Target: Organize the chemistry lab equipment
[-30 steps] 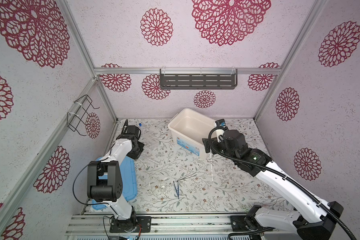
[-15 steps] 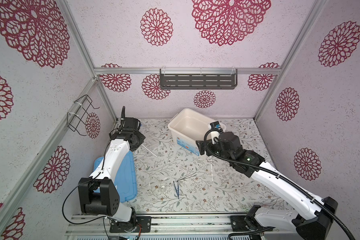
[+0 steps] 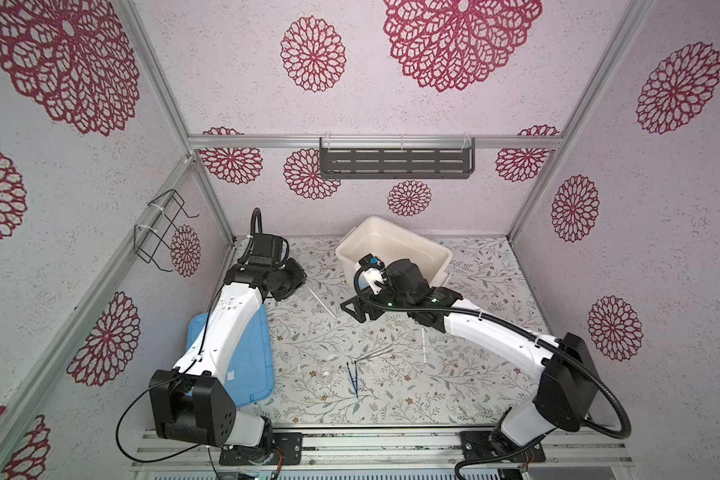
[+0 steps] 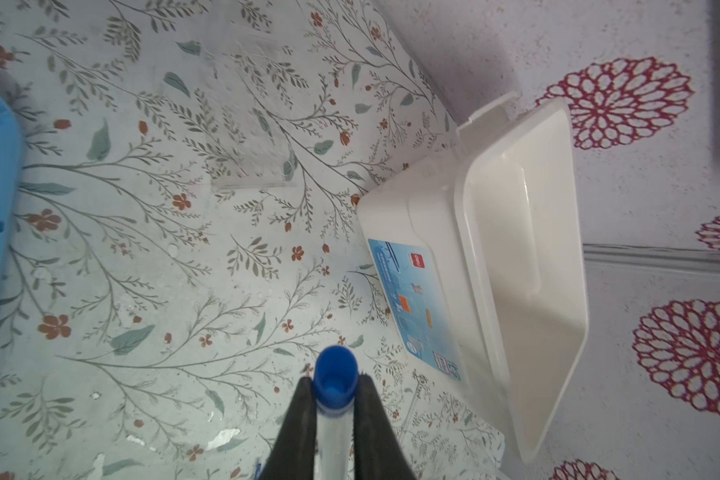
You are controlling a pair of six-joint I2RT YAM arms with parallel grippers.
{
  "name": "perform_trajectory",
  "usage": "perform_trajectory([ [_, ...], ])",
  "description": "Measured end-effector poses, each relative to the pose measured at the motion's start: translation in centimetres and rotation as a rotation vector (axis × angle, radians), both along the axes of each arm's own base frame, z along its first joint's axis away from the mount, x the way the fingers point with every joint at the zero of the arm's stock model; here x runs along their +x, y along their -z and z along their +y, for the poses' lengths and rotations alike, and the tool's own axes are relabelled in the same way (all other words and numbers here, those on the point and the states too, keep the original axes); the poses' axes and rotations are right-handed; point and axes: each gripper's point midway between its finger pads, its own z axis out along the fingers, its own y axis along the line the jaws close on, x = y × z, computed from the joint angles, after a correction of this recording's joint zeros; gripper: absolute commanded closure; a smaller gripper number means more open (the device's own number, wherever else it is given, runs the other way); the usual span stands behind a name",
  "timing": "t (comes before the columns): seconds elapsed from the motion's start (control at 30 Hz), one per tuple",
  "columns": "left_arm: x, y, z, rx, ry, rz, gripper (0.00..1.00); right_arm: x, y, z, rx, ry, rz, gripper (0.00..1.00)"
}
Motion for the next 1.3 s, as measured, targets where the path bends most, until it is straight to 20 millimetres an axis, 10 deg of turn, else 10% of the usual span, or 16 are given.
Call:
perform_trajectory([
  [0.37,-1.2,-1.8,-3.0,-0.091,0.108,-0.033,0.87,0.3,0.5,3.1,0.03,-0.101,0.075,0.22],
  [1.3,-2.2,-1.3,-4.7,-0.212,0.134,-0.02,0.88,0.6,1.2,6.1,0.151,-0.131,0.292,0.76],
])
